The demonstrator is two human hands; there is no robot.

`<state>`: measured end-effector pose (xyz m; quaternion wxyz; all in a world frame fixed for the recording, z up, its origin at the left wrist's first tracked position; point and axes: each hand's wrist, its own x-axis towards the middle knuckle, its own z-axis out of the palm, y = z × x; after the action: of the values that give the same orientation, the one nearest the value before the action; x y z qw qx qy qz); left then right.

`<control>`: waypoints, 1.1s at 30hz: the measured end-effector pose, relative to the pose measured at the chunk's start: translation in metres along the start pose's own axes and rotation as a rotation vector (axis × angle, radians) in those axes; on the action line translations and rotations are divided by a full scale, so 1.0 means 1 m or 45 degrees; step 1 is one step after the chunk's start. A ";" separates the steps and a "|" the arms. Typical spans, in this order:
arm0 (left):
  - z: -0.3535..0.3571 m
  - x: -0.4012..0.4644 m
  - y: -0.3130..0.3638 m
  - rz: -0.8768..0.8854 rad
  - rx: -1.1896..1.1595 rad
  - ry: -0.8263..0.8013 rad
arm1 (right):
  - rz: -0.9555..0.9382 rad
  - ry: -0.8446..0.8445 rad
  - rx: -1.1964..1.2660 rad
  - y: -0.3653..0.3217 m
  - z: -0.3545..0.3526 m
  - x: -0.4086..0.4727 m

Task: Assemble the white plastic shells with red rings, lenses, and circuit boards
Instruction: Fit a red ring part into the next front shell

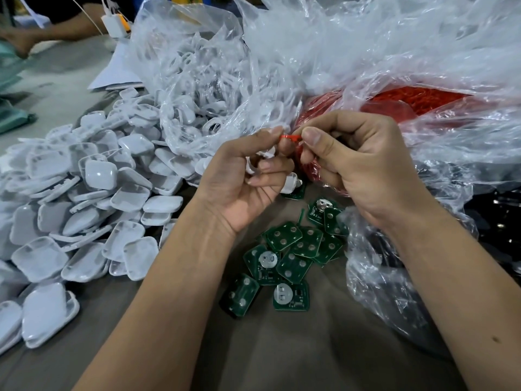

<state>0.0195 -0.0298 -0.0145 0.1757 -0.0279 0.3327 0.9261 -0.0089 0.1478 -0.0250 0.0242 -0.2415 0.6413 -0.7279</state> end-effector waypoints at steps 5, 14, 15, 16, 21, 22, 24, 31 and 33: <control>-0.003 0.000 0.000 -0.014 -0.050 -0.013 | -0.020 0.001 -0.055 -0.002 -0.001 -0.001; 0.001 0.002 -0.010 0.719 0.888 0.111 | 0.218 0.192 0.036 0.004 0.001 0.001; 0.002 0.001 -0.012 0.751 0.939 0.094 | 0.238 0.196 0.075 0.004 0.001 0.001; 0.003 0.001 -0.013 0.778 0.981 0.088 | 0.251 0.199 0.117 0.004 0.001 0.001; 0.003 0.001 -0.014 0.853 1.070 0.103 | 0.172 0.167 0.155 0.003 0.000 0.002; 0.002 0.001 -0.013 0.868 1.084 0.107 | 0.128 0.172 0.135 0.003 0.000 0.002; 0.002 0.001 -0.012 0.879 1.089 0.115 | 0.040 0.181 0.070 0.002 0.001 0.002; 0.001 0.000 -0.012 0.846 1.022 0.132 | -0.105 0.176 -0.016 0.001 0.002 0.003; 0.001 0.000 -0.012 0.836 1.003 0.117 | -0.101 0.181 -0.038 0.001 0.003 0.003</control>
<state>0.0235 -0.0207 -0.0213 -0.1421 0.1059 0.6549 0.7346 -0.0110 0.1442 -0.0244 -0.0537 -0.2147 0.6421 -0.7340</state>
